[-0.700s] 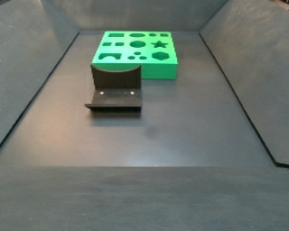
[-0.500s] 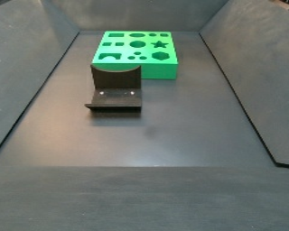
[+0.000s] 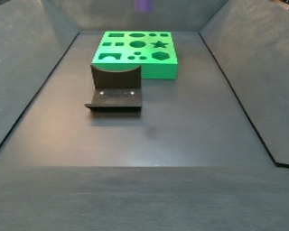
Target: Insert the round object.
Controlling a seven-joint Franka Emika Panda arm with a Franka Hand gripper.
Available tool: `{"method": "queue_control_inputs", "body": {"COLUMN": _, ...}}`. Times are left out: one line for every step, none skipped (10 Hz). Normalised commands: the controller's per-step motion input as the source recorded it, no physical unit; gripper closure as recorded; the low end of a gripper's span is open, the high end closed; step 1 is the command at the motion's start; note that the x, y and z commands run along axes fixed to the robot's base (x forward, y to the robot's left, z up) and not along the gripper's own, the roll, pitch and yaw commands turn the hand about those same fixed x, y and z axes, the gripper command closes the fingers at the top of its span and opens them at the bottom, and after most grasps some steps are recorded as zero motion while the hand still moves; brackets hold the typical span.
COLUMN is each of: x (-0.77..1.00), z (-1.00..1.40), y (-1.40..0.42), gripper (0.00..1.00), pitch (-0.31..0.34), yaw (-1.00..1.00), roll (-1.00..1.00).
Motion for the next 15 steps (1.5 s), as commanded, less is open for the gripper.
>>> {"method": "queue_control_inputs", "body": {"x": 0.60, "z": -0.66, "y": 0.29, "gripper": 1.00, "pitch": 0.000, "yaw": 0.25, "roll": 0.22}}
{"method": "queue_control_inputs", "body": {"x": 0.03, "z": -0.68, "y": 0.05, "gripper": 1.00, "pitch": 0.000, "yaw": 0.00, "roll": 0.27}}
{"method": "queue_control_inputs", "body": {"x": 0.00, "z": -0.46, "y": 0.00, "gripper": 1.00, "pitch": -0.039, "yaw": 0.00, "roll": 0.03}}
{"method": "queue_control_inputs", "body": {"x": -0.08, "z": -0.40, "y": 0.00, "gripper": 1.00, "pitch": -0.059, "yaw": 0.00, "roll": 0.00}}
{"method": "queue_control_inputs", "body": {"x": -0.11, "z": -0.41, "y": 0.07, "gripper": 1.00, "pitch": -0.029, "yaw": 0.00, "roll": 0.08}}
{"method": "queue_control_inputs", "body": {"x": -0.13, "z": -0.35, "y": 0.08, "gripper": 1.00, "pitch": -0.017, "yaw": 0.00, "roll": 0.08}}
{"method": "queue_control_inputs", "body": {"x": 0.00, "z": -0.44, "y": 0.00, "gripper": 1.00, "pitch": -0.017, "yaw": 0.00, "roll": 0.01}}
{"method": "queue_control_inputs", "body": {"x": 0.16, "z": -0.51, "y": 0.00, "gripper": 1.00, "pitch": 0.000, "yaw": -0.01, "roll": 0.00}}
{"method": "queue_control_inputs", "body": {"x": 0.21, "z": -0.49, "y": 0.00, "gripper": 1.00, "pitch": 0.000, "yaw": -0.02, "roll": 0.00}}
{"method": "queue_control_inputs", "body": {"x": 0.27, "z": -0.49, "y": 0.00, "gripper": 1.00, "pitch": 0.000, "yaw": -0.05, "roll": 0.00}}
{"method": "queue_control_inputs", "body": {"x": 0.22, "z": -0.55, "y": 0.00, "gripper": 1.00, "pitch": 0.000, "yaw": -0.03, "roll": 0.00}}
{"method": "queue_control_inputs", "body": {"x": 0.14, "z": -0.78, "y": 0.00, "gripper": 1.00, "pitch": 0.000, "yaw": -0.03, "roll": 0.00}}
{"method": "queue_control_inputs", "body": {"x": 0.10, "z": -0.78, "y": -0.11, "gripper": 1.00, "pitch": -0.029, "yaw": -0.01, "roll": 0.00}}
{"method": "queue_control_inputs", "body": {"x": 0.09, "z": -0.71, "y": -0.16, "gripper": 1.00, "pitch": -0.019, "yaw": -0.03, "roll": -0.07}}
{"method": "queue_control_inputs", "body": {"x": 0.02, "z": -0.70, "y": -0.16, "gripper": 1.00, "pitch": -0.047, "yaw": -0.05, "roll": -0.11}}
